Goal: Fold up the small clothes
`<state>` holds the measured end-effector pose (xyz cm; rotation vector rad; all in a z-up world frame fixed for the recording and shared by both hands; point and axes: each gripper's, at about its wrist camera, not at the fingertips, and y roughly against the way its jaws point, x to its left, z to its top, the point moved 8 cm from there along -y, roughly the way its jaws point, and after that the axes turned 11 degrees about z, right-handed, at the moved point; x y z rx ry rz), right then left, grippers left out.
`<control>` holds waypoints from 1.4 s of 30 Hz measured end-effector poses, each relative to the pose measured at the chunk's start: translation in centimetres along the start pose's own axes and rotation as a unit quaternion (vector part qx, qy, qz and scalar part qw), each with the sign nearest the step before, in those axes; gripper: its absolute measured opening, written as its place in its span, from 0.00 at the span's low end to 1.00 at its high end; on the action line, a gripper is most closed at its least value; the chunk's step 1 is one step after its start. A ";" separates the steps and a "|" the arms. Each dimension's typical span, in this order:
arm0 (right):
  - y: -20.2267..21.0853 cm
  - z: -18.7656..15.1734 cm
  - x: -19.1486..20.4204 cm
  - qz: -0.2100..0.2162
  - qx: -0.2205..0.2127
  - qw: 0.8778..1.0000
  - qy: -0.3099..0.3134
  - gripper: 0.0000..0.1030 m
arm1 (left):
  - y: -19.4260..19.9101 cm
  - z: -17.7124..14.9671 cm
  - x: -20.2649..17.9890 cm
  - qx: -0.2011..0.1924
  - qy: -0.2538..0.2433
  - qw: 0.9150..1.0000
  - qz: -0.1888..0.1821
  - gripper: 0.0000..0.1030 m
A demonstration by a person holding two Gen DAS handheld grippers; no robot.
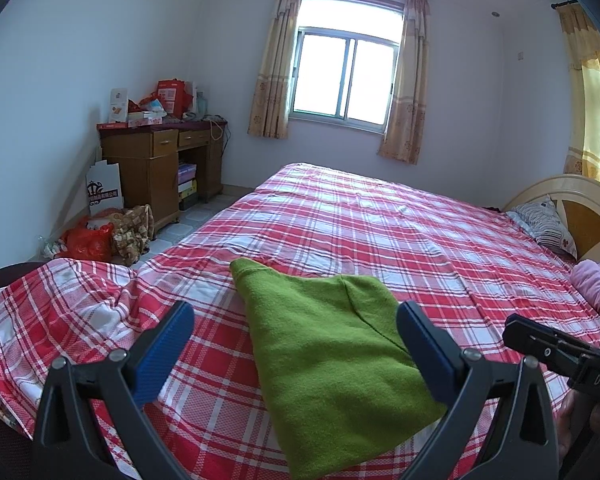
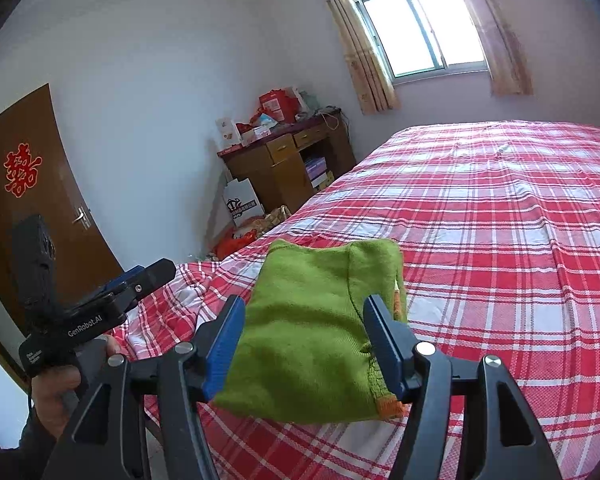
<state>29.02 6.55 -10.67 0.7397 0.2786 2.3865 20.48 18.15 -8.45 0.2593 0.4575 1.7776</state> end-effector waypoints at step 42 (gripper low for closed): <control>0.2 -0.3 -0.2 0.001 -0.006 1.000 -0.003 0.61 | -0.9 -0.5 0.0 0.018 -0.014 1.000 0.009 1.00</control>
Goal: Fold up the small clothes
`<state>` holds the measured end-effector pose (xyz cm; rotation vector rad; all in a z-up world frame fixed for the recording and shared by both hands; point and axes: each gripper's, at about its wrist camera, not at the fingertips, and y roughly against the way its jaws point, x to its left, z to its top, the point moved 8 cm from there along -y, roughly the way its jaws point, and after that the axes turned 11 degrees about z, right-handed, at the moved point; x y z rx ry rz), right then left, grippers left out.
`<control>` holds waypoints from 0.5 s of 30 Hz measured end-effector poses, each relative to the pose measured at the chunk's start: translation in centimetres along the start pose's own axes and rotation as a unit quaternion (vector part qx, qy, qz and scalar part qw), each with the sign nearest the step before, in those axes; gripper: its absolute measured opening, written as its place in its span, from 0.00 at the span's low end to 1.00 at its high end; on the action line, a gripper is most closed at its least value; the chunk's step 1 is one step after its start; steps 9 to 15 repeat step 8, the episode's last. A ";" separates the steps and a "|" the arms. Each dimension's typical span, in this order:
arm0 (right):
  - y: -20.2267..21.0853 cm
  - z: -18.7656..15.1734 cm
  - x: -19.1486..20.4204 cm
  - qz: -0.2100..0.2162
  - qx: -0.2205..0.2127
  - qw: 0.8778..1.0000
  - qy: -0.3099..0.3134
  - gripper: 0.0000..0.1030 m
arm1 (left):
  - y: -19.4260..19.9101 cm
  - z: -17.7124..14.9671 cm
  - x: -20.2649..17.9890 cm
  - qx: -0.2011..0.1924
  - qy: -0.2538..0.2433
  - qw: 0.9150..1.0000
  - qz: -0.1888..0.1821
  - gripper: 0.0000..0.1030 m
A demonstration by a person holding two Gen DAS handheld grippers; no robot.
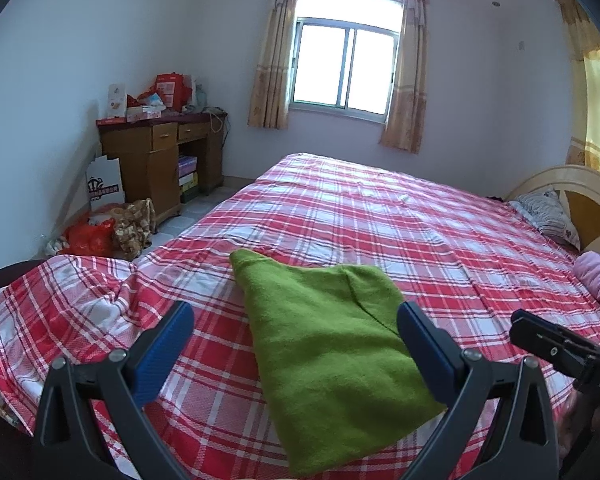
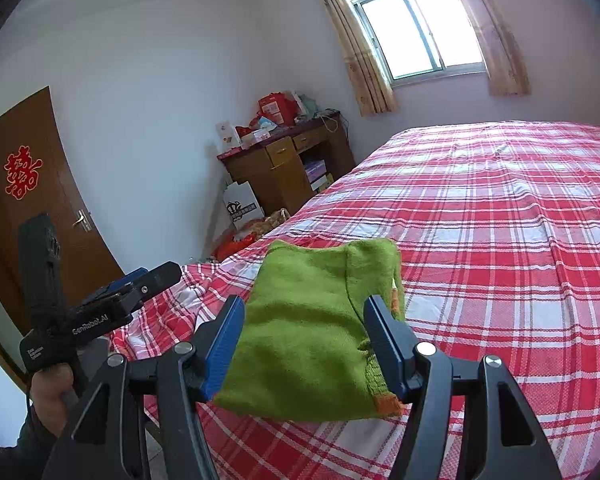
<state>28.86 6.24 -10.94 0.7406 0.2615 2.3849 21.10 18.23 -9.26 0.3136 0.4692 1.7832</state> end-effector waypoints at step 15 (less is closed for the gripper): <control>0.0 -0.5 -0.4 0.000 0.003 1.000 -0.005 0.61 | -0.2 -0.3 -0.3 -0.007 -0.020 1.000 0.002 1.00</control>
